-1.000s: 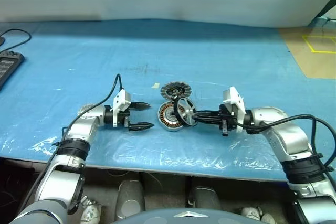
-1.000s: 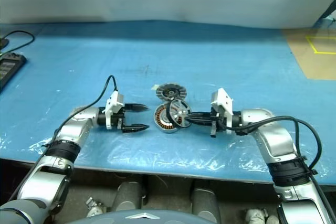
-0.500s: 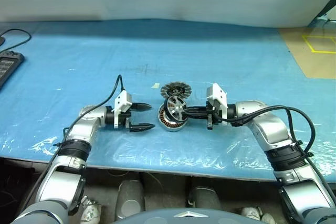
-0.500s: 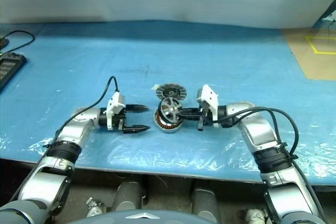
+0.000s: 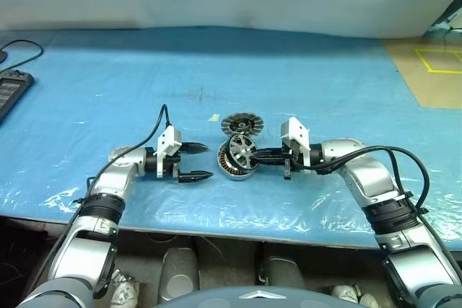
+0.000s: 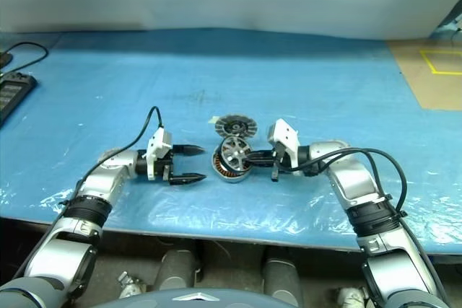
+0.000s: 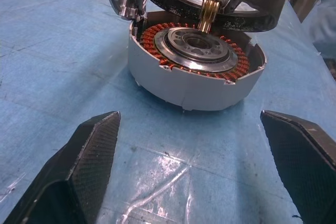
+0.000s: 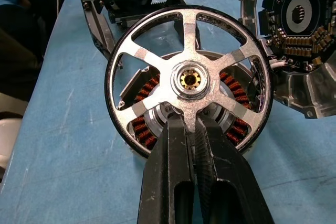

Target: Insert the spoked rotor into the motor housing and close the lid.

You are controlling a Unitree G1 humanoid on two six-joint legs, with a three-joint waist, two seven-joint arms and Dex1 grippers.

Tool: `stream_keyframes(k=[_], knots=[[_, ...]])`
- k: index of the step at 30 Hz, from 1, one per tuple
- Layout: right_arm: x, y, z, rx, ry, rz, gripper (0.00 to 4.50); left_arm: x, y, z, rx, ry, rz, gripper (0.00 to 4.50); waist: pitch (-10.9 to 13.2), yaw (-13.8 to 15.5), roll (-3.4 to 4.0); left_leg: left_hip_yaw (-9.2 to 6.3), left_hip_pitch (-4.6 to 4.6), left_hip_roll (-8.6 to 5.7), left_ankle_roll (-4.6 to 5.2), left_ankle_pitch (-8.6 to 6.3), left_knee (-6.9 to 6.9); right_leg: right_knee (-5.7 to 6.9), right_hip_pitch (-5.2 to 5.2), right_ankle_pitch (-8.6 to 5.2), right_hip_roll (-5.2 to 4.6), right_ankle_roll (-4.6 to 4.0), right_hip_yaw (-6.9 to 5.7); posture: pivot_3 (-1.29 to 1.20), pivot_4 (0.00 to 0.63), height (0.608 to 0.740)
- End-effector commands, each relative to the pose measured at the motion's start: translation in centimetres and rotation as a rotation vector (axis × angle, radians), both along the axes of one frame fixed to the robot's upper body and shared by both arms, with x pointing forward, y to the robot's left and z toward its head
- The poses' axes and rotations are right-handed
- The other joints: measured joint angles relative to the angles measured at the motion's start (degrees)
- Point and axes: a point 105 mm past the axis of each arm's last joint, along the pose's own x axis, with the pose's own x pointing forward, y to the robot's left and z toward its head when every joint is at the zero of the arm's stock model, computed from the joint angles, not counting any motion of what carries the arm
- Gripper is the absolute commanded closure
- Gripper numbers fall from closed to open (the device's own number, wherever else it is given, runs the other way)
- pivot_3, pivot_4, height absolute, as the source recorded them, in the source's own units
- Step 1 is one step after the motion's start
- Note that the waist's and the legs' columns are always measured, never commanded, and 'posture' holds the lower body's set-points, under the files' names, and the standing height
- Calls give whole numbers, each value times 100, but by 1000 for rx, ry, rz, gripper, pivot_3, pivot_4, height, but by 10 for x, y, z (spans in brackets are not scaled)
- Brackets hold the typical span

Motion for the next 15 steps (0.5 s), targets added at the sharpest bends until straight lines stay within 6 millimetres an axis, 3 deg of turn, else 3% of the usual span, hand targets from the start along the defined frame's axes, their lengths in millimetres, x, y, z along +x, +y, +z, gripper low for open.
stream_keyframes(k=[1,4,9,15], knots=[[5,0,7,-6,-44,-1,4468,3,0,7,1,-39,-5,0,0,0,0,0,0,0,0,0,1,1,0,0,0,0,0,0,150,740],[5,0,8,-8,-50,2,3703,4,0,7,2,-40,-3,0,0,0,0,0,0,0,1,0,2,3,0,0,0,0,0,0,150,740],[1,2,10,2,-62,27,2043,4,1,7,4,-41,0,0,0,-3,0,0,1,2,1,0,4,6,0,0,1,0,0,0,150,740],[-1,5,15,41,-52,35,2043,4,1,7,5,-42,0,0,0,-2,0,0,1,2,4,-1,8,8,0,0,1,0,0,0,150,740]])
